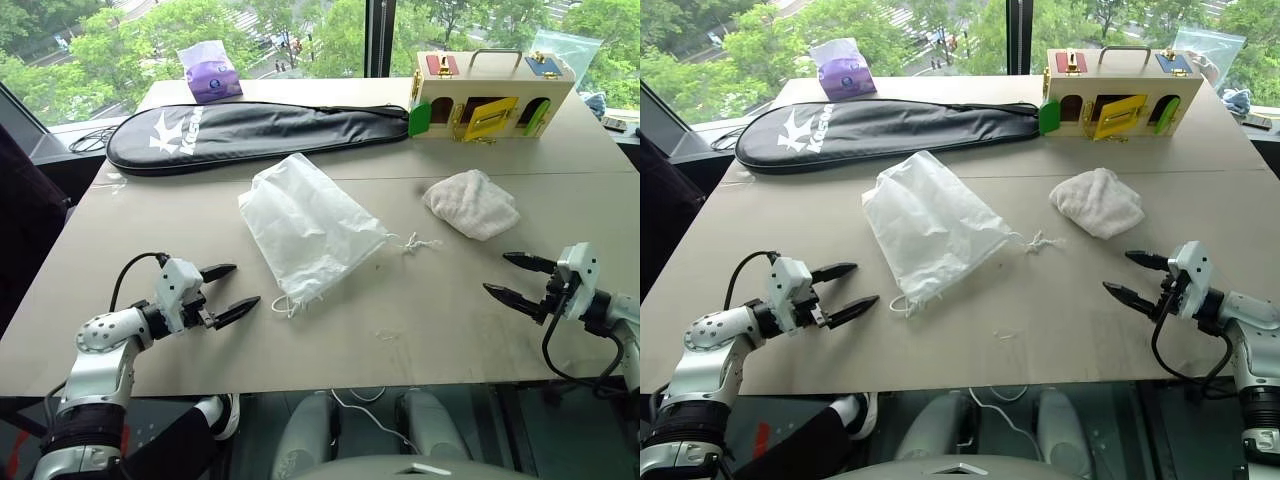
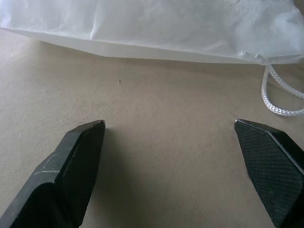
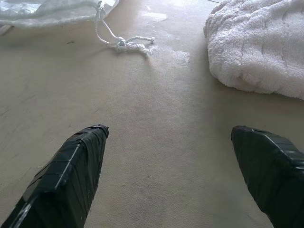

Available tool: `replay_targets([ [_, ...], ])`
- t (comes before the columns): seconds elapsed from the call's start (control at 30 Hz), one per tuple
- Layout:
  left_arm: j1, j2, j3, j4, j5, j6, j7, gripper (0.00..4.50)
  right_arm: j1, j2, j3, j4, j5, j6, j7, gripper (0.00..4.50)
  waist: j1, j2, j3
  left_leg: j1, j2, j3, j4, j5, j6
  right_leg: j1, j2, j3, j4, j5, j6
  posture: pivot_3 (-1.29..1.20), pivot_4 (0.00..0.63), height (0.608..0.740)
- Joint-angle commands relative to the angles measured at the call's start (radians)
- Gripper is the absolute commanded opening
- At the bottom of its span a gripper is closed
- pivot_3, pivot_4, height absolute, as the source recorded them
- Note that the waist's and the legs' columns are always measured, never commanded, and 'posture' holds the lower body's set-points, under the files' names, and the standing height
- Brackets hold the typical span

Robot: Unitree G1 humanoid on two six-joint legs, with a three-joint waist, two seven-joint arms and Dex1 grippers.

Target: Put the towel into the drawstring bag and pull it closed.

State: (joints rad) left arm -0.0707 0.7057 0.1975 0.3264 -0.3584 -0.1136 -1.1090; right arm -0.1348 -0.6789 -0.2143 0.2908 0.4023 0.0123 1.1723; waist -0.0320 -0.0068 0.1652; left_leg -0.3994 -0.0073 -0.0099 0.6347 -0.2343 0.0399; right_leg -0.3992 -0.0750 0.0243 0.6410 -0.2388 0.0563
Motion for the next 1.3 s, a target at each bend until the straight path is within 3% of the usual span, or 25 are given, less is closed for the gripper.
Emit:
replay_targets([
  [0.03, -0.001, 0.007, 0.026, 0.000, -0.019, 0.017, -0.004, 4.50, 0.000, -0.021, -0.031, -0.008, 0.016, -0.021, 0.012, 4.43, 0.000, 0.000, 0.000, 0.000, 0.000, 0.000, 0.000, 0.000, 0.000, 0.000, 0.000, 0.000, 0.000, 0.000, 0.000, 0.00, 0.150, 0.740],
  [0.57, 0.011, 0.024, 0.028, -0.233, -0.072, 0.222, 0.010, 4.50, -0.014, -0.009, -0.020, -0.005, 0.026, -0.022, 0.019, 4.43, 0.021, -0.001, 0.000, -0.003, 0.000, 0.000, 0.000, 0.000, 0.000, -0.002, 0.000, 0.000, 0.000, 0.000, 0.000, 0.00, 0.150, 0.740],
  [0.83, -0.082, 0.085, 0.018, -0.367, -0.134, 0.354, -0.007, 4.50, -0.009, 0.000, -0.010, -0.043, 0.043, -0.011, 0.042, 4.43, 0.022, -0.001, 0.001, -0.003, -0.001, 0.000, 0.000, 0.000, 0.000, -0.002, 0.000, -0.001, 0.000, 0.000, 0.000, 0.00, 0.150, 0.740],
  [1.07, -0.169, 0.007, -0.113, -0.489, -0.037, 0.444, 0.167, 4.50, 0.178, 0.059, 0.060, -0.404, 0.109, 0.088, -0.006, 4.43, 0.027, -0.001, 0.001, -0.004, -0.001, -0.002, 0.000, 0.000, 0.000, -0.002, 0.002, -0.003, 0.000, 0.002, 0.005, 0.00, 0.150, 0.740],
  [1.2, -0.184, -0.020, -0.174, -0.529, -0.028, 0.464, 0.163, 4.50, 0.234, 0.089, 0.079, -0.550, 0.125, 0.136, -0.081, 4.43, 0.021, -0.002, 0.001, -0.005, -0.002, -0.001, 0.002, 0.000, 0.000, -0.003, 0.003, -0.005, 0.000, 0.003, 0.005, 0.00, 0.150, 0.740],
  [1.3, -0.207, -0.006, -0.246, -0.483, 0.066, 0.392, 0.147, 4.50, 0.232, 0.107, 0.100, -0.596, 0.123, 0.160, -0.121, 4.43, 0.021, -0.002, 0.001, -0.005, -0.002, -0.001, 0.004, 0.000, 0.000, -0.002, 0.005, -0.005, 0.001, 0.002, 0.005, 0.00, 0.150, 0.740],
])
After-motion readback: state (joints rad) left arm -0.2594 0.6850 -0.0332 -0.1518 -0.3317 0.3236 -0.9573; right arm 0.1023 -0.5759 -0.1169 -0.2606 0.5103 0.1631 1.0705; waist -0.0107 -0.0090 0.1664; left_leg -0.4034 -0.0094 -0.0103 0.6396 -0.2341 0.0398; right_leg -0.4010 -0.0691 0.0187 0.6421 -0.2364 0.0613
